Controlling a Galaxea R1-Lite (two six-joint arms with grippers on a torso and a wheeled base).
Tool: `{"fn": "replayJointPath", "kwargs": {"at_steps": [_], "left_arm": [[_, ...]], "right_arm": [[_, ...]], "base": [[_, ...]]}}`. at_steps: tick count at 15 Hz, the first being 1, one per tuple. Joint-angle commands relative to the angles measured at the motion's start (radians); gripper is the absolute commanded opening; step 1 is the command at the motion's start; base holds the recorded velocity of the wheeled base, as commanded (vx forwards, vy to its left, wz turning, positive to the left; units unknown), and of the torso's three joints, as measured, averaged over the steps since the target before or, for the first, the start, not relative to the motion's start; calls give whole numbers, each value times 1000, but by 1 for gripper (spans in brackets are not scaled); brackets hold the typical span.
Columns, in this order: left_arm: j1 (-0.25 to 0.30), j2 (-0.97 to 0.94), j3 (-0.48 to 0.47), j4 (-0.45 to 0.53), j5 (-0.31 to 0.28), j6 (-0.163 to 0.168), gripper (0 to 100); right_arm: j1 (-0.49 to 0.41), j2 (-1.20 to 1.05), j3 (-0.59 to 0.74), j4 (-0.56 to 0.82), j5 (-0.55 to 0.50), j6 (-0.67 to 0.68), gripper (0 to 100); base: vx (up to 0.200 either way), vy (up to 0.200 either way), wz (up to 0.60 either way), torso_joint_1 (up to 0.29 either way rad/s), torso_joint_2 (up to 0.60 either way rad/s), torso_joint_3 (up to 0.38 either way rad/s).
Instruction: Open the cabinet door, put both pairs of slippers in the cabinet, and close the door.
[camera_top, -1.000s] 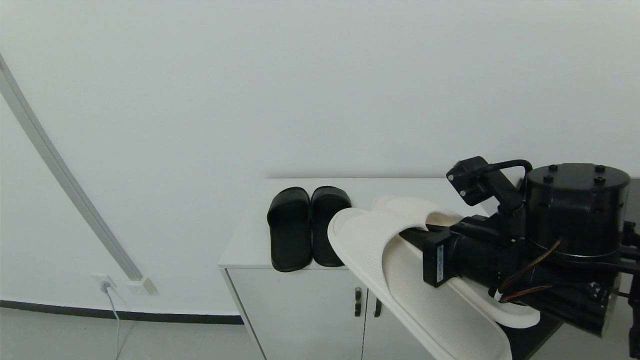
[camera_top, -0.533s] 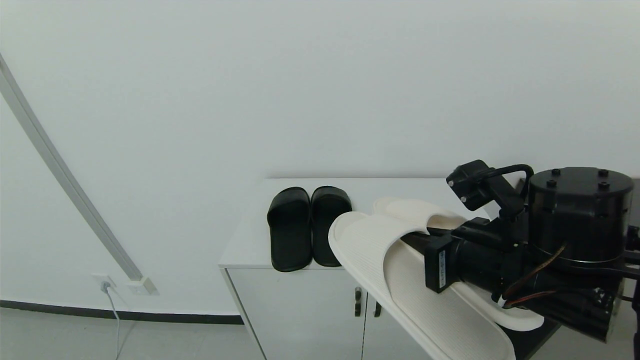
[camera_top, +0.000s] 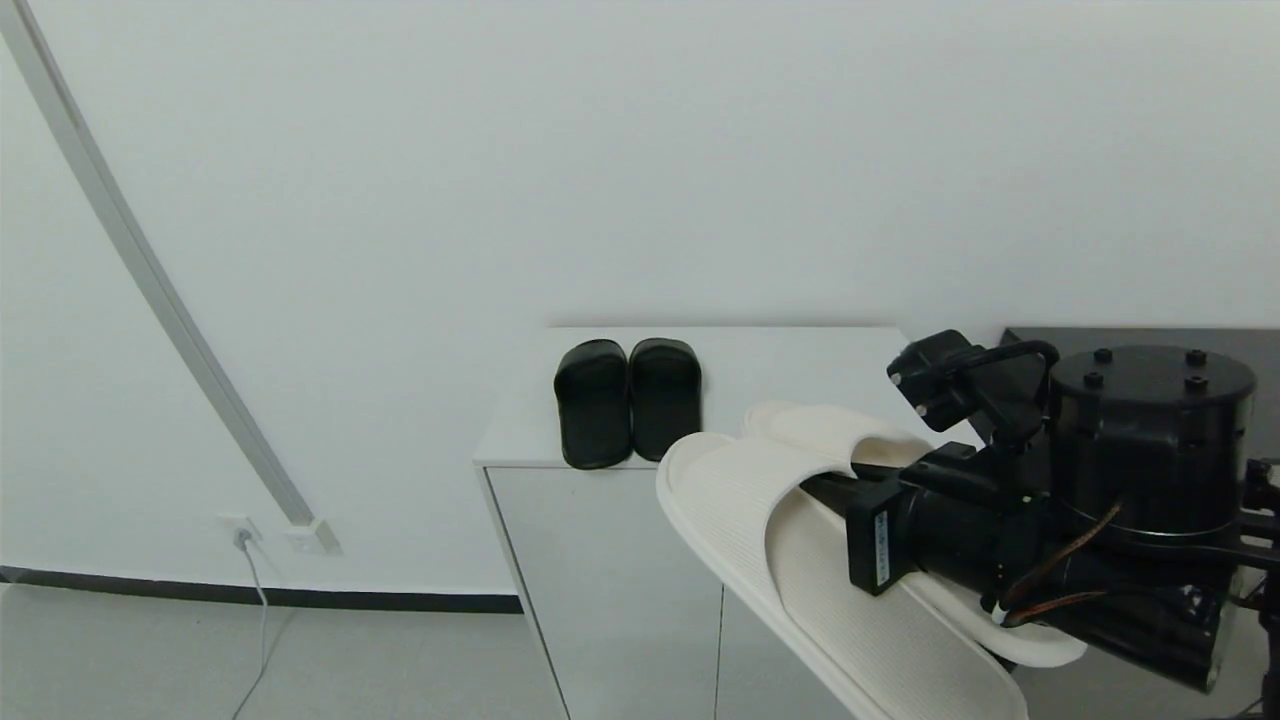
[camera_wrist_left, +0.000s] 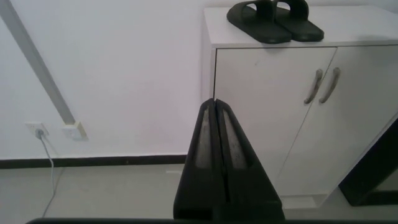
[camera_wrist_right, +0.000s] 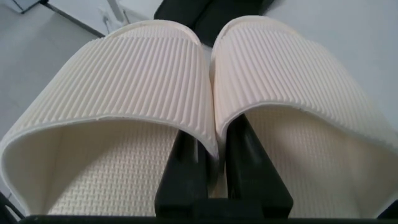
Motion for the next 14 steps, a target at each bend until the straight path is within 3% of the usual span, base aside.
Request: {"fn": "replayJointPath", "kwargs": {"at_steps": [1, 14], "left_arm": [[-1, 1, 0, 1, 0, 0, 0], [-1, 1, 0, -1, 0, 0, 0]], "right_arm": [[-3, 2, 8, -2, 1, 1, 0], [-5, 5, 50, -9, 1, -48, 0]], "base": [[0, 0, 0, 0, 0, 0], [0, 0, 0, 0, 0, 0]]}}
